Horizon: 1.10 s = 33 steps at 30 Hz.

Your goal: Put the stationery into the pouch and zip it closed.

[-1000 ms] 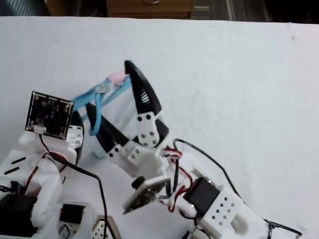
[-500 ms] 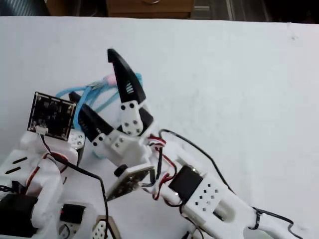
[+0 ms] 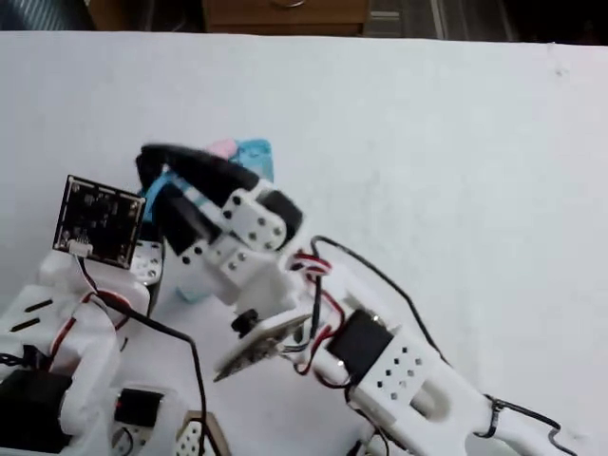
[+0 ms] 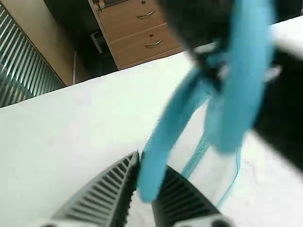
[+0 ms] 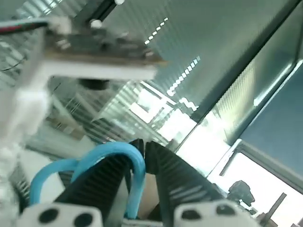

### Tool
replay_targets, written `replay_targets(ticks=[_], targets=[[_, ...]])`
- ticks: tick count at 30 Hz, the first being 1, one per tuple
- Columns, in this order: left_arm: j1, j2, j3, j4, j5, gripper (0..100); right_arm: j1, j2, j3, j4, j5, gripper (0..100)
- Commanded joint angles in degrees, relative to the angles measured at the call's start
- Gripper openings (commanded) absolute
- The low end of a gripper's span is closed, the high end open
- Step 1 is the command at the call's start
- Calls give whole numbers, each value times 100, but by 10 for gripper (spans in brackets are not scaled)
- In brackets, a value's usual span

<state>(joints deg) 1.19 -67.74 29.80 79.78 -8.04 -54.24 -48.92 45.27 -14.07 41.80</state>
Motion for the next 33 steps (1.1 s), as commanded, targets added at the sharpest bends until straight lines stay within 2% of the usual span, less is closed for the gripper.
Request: replay_targets(ticks=[1, 7, 21, 27, 29, 31, 33], targets=[[57, 31, 26, 62, -53, 22, 92, -31, -378, -268, 26, 17], [57, 31, 26, 62, -53, 22, 338, 13, -730, -787, 18, 17], [57, 40, 26, 62, -62, 22, 1130, 31, -1767, -769, 18, 17], [57, 22, 26, -62, -62, 23, 1938, 435, -2382, -760, -9, 17], [57, 13, 9, -246, -44, 23, 2158, 514, -2435, -505, -9, 17], [57, 40, -88, -404, -26, 24, 2237, 382, -2523, 391, -35, 17], [57, 48, -211, -580, -18, 24, 2255, 198, -2725, 1393, -580, 17]])
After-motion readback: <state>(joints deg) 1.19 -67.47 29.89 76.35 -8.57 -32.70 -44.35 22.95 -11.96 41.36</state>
